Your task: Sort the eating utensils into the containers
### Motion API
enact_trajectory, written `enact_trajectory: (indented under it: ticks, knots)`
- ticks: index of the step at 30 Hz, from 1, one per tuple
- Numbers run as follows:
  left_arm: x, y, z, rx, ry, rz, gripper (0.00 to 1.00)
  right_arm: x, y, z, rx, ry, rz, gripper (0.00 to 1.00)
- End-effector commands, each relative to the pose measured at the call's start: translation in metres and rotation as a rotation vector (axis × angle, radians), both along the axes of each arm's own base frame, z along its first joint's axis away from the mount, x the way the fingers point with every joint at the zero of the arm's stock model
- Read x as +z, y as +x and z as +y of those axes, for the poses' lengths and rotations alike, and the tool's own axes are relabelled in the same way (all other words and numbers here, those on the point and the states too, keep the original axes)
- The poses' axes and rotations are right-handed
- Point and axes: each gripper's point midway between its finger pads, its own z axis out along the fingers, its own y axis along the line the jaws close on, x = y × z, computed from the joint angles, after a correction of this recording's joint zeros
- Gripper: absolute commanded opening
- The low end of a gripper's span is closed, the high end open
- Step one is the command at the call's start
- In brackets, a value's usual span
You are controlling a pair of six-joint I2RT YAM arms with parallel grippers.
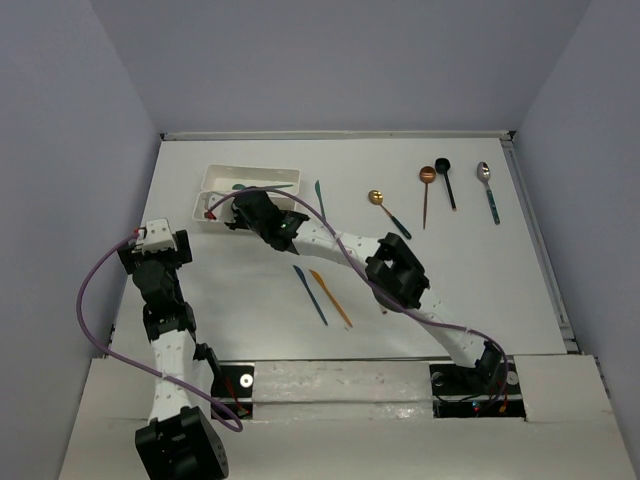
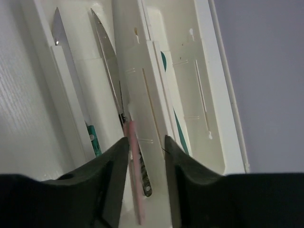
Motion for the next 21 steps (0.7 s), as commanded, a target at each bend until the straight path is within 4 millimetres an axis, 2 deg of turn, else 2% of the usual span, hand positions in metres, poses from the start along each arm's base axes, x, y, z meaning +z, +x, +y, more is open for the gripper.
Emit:
enact_trajectory:
  ticks: [1, 3, 6, 7, 9, 10, 11, 12, 14, 15, 17, 18, 19, 20, 21]
  knots:
    - [0.026, 0.002, 0.001, 0.003, 0.027, -0.096, 0.99, 0.032, 0.008, -0.004, -0.020, 0.032, -0.059, 0.54]
    - [0.025, 0.002, 0.001, 0.003, 0.027, -0.094, 0.99, 0.044, 0.008, -0.009, -0.039, 0.039, -0.072, 0.61]
    - [0.025, 0.001, 0.001, 0.003, 0.029, -0.093, 0.99, 0.066, 0.005, -0.017, -0.062, 0.071, -0.079, 0.63]
    - [0.025, 0.001, 0.001, 0.003, 0.030, -0.093, 0.99, 0.094, 0.001, -0.023, -0.083, 0.133, -0.081, 0.64]
    - [0.025, 0.001, 0.001, 0.003, 0.032, -0.092, 0.99, 0.108, -0.005, -0.038, -0.131, 0.176, -0.056, 0.64]
    - [0.025, 0.001, 0.001, 0.003, 0.030, -0.091, 0.99, 0.141, -0.016, -0.052, -0.167, 0.274, -0.021, 0.64]
    - [0.025, 0.001, 0.001, 0.003, 0.032, -0.092, 0.99, 0.149, -0.029, -0.056, -0.178, 0.319, 0.021, 0.64]
    - [0.025, 0.001, 0.001, 0.003, 0.031, -0.091, 0.99, 0.127, -0.043, -0.069, -0.196, 0.284, 0.111, 0.64]
    - [0.025, 0.001, 0.001, 0.003, 0.032, -0.092, 0.99, 0.119, -0.072, -0.082, -0.252, 0.401, 0.299, 0.66]
    - [0.025, 0.003, -0.003, -0.025, 0.032, -0.091, 0.99, 0.103, -0.101, -0.094, -0.269, 0.423, 0.451, 0.67]
    - [0.025, 0.003, -0.003, -0.026, 0.033, -0.090, 0.99, 0.080, -0.132, -0.102, -0.277, 0.436, 0.617, 0.68]
    - [0.025, 0.003, -0.004, -0.029, 0.034, -0.088, 0.99, 0.077, -0.144, -0.110, -0.291, 0.452, 0.668, 0.67]
    - [0.024, 0.003, -0.003, -0.029, 0.036, -0.087, 0.99, 0.044, -0.159, -0.122, -0.356, 0.427, 0.756, 0.67]
    - [0.025, 0.003, -0.004, -0.032, 0.035, -0.089, 0.99, 0.033, -0.167, -0.128, -0.381, 0.420, 0.792, 0.67]
    - [0.025, 0.003, -0.005, -0.036, 0.038, -0.088, 0.99, 0.012, -0.179, -0.137, -0.434, 0.402, 0.829, 0.66]
